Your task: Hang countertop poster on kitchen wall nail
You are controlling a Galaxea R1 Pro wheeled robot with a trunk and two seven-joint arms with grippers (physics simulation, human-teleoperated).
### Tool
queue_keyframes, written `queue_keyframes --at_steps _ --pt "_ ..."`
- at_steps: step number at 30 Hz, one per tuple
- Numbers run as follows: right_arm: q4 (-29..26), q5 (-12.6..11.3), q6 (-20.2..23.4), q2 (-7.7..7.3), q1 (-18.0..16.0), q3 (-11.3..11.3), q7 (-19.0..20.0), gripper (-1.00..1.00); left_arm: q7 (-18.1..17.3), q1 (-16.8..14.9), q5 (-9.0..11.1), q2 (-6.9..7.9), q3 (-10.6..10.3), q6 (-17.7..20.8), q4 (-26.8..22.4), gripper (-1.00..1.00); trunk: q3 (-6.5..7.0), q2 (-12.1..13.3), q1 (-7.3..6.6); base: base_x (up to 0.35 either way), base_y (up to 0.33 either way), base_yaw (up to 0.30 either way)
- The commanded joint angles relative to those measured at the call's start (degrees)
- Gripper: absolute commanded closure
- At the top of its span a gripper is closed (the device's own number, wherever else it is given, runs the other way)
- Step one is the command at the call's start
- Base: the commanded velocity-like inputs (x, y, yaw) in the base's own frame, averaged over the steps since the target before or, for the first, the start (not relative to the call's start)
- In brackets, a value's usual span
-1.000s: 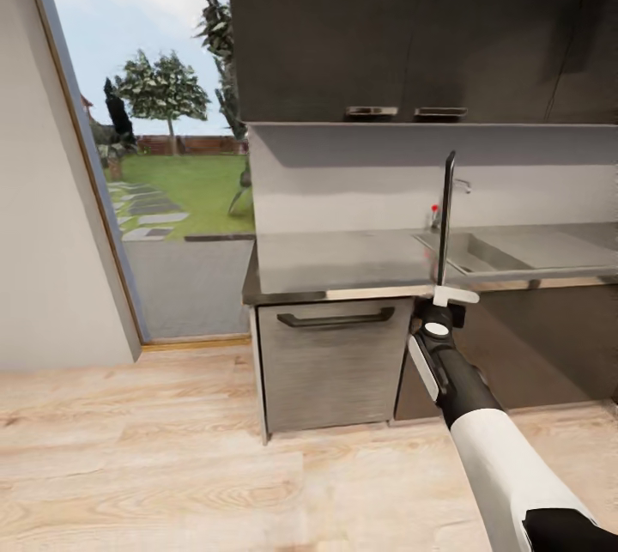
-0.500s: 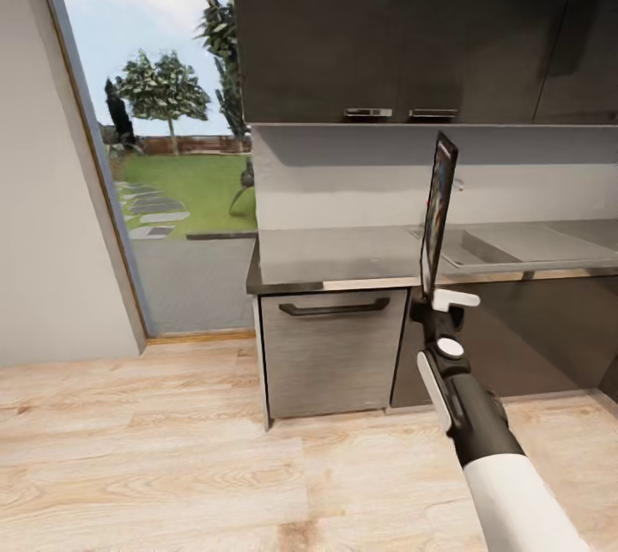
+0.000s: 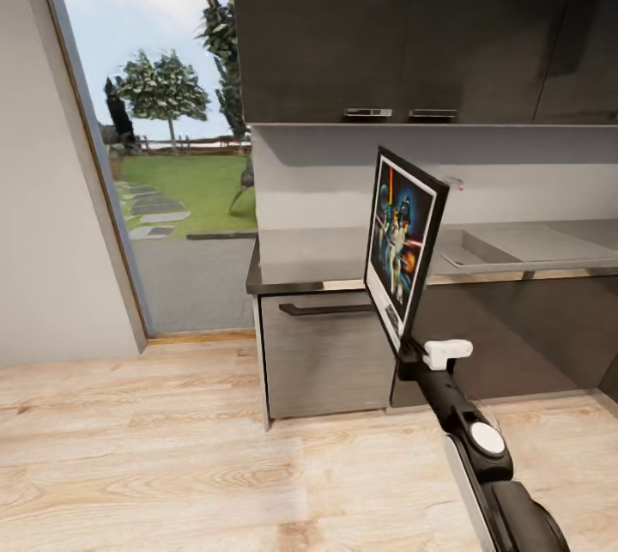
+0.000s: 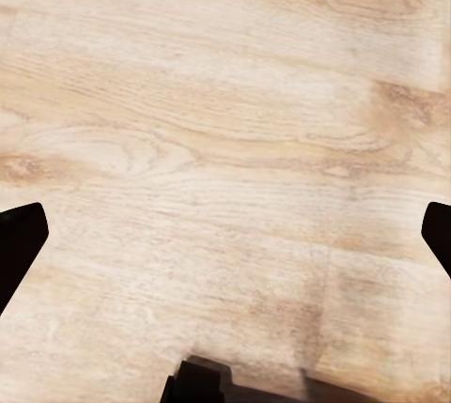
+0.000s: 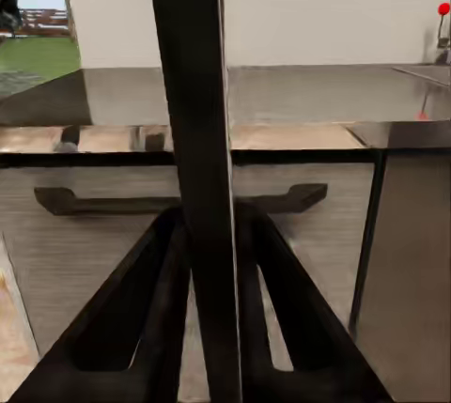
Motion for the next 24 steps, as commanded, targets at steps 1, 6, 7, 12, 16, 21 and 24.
queue_keyframes --at_steps 1,6,7,12,16,21,24 --pt "-0.16 -0.1 -0.48 -0.01 0.61 -0.22 1.4 1.0 -0.03 0.01 0.05 -0.05 0.13 -0.01 -0.09 -1.0 -0.05 -0.03 0.0 0.0 0.0 0.0" --pt "-0.37 -0.13 -3.63 -0.16 4.52 -3.69 8.53 1.0 -0.03 0.01 0.05 -0.05 0.13 -0.01 -0.09 -1.0 -0.05 -0.03 0.0 0.0 0.0 0.0" --pt "-0.4 -0.14 -4.07 -0.18 5.36 -5.3 12.2 1.0 -0.03 0.01 0.05 -0.05 0.13 -0.01 -0.09 -1.0 -0.05 -0.03 0.0 0.0 0.0 0.0" --pt "-0.43 -0.1 -4.54 -0.16 6.67 -11.89 25.57 1.0 -0.03 0.01 0.05 -0.05 0.13 -0.01 -0.15 -1.0 -0.05 -0.03 0.0 0.0 0.0 0.0" --pt "-0.32 -0.05 -4.26 -0.14 7.0 -16.96 35.69 1.0 -0.03 0.01 0.05 -0.05 0.13 -0.02 -0.17 -1.0 -0.05 -0.03 0.0 0.0 0.0 0.0" --pt "0.21 0.3 -4.11 -0.18 7.12 -19.1 42.77 1.0 -0.03 0.01 0.05 -0.05 0.13 -0.07 -0.3 -1.0 -0.05 -0.03 0.0 0.0 0.0 0.0" --pt "0.98 0.51 -4.15 -0.2 7.14 -19.52 44.37 1.0 -0.06 0.01 0.05 -0.05 0.13 -0.09 -0.41 -1.0 -0.05 -0.03 0.0 0.0 0.0 0.0"
